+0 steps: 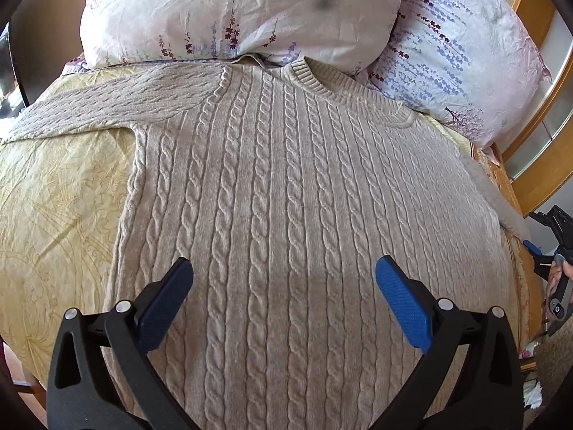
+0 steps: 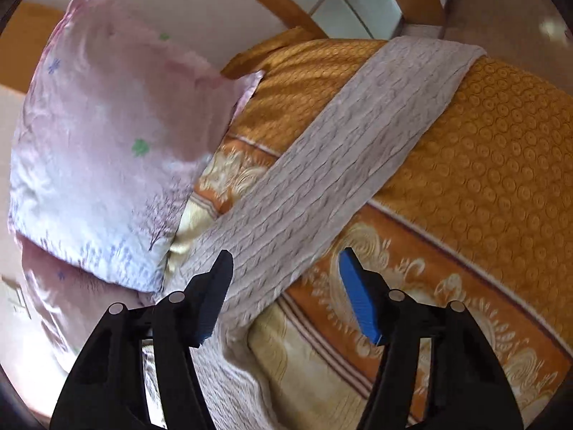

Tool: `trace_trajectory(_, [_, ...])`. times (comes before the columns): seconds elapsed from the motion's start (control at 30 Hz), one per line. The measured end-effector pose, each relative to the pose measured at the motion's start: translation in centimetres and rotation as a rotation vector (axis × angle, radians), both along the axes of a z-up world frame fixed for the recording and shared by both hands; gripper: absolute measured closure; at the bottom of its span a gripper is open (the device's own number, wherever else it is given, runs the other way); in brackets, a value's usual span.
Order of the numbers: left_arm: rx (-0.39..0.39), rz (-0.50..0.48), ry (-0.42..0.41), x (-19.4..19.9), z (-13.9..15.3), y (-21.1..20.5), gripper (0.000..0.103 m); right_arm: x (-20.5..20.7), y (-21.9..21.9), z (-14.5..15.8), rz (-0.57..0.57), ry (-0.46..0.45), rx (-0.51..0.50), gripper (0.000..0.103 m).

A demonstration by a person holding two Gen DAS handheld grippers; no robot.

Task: Fold small clothes
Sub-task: 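Move the right gripper to a sweater sleeve cuff and close on it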

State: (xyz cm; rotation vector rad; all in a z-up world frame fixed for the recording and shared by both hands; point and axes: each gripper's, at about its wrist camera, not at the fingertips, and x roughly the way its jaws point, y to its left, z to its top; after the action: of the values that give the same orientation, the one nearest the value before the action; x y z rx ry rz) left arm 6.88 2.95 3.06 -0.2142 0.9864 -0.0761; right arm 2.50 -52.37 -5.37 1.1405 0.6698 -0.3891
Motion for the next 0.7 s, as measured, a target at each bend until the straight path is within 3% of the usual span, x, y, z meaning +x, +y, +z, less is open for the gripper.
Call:
trace_trajectory(0.17, [0.005, 0.010, 0.020, 0.7, -0.1, 0.4, 0.002, -0.3, -1.8, -0.8, -0.089, 0.028, 0.027, 0.052])
trace_trajectory(0.37, [-0.073, 0.025, -0.004, 0.9, 0.1, 1.3, 0.002, -0.1, -3.2, -1.8, -0.124, 0.033, 0.038, 0.063])
trace_trajectory(0.6, [-0.091, 0.058, 0.018, 1.0, -0.4, 2.2, 0.002, -0.2, -3.7, -2.0, -0.148, 0.023, 0.014, 0.072])
trace_trajectory(0.63, [-0.094, 0.062, 0.020, 1.0, -0.5, 2.4, 0.002, 0.1, -3.7, -2.0, -0.141, 0.026, 0.004, 0.075])
trace_trajectory(0.67, [-0.095, 0.067, 0.020, 1.0, -0.5, 2.6, 0.002, 0.2, -3.7, -2.2, -0.133, 0.023, 0.009, 0.089])
trace_trajectory(0.7, [-0.096, 0.071, 0.021, 1.0, -0.6, 2.7, 0.002, 0.3, -3.7, -2.4, -0.132, 0.006, 0.023, 0.092])
